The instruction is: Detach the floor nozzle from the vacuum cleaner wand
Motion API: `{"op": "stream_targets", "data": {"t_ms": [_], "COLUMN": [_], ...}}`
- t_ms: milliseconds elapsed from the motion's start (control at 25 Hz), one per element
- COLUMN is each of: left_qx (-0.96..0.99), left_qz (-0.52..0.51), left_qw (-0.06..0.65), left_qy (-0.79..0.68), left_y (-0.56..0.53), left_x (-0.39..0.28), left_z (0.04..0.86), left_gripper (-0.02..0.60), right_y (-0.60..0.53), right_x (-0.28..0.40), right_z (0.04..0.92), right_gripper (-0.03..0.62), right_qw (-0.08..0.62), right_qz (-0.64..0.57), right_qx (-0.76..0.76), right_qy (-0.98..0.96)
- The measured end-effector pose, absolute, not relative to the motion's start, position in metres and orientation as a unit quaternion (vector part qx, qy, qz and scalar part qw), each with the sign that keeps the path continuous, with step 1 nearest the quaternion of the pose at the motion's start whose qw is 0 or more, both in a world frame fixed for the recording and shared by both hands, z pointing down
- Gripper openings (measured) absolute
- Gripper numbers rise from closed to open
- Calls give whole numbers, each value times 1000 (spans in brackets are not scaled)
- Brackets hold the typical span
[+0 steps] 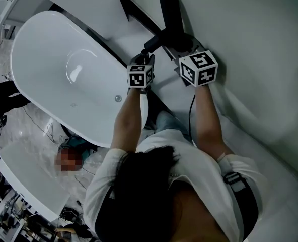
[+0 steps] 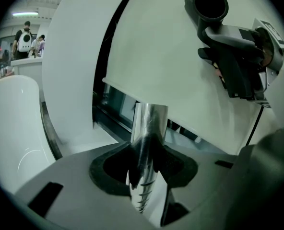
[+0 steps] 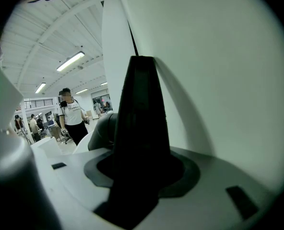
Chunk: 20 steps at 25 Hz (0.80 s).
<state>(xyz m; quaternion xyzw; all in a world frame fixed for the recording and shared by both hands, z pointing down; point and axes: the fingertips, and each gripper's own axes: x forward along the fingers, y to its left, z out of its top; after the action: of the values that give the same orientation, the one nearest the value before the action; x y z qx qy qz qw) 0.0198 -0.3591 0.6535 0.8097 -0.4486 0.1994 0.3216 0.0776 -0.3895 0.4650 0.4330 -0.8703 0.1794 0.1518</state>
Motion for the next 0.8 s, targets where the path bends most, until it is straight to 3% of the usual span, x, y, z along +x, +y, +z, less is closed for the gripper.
{"op": "stream_targets", "data": {"t_ms": [280, 480, 800], "left_qx": [819, 823, 817], "left_qz": [204, 177, 142], "left_qw": [294, 284, 262], "left_qy": [-448, -459, -493], "left_y": [-359, -358, -346], "left_x": [17, 16, -5], "left_z": [643, 627, 595], "left_gripper": [158, 212, 219], "right_y": [-390, -387, -379], "right_x": [76, 77, 77], "right_z": [461, 463, 461], "right_gripper": [213, 213, 213], "right_qw": [151, 151, 147], "right_qz": [180, 180, 177], "right_qx": [433, 438, 453], "right_qy": [-870, -868, -861]}}
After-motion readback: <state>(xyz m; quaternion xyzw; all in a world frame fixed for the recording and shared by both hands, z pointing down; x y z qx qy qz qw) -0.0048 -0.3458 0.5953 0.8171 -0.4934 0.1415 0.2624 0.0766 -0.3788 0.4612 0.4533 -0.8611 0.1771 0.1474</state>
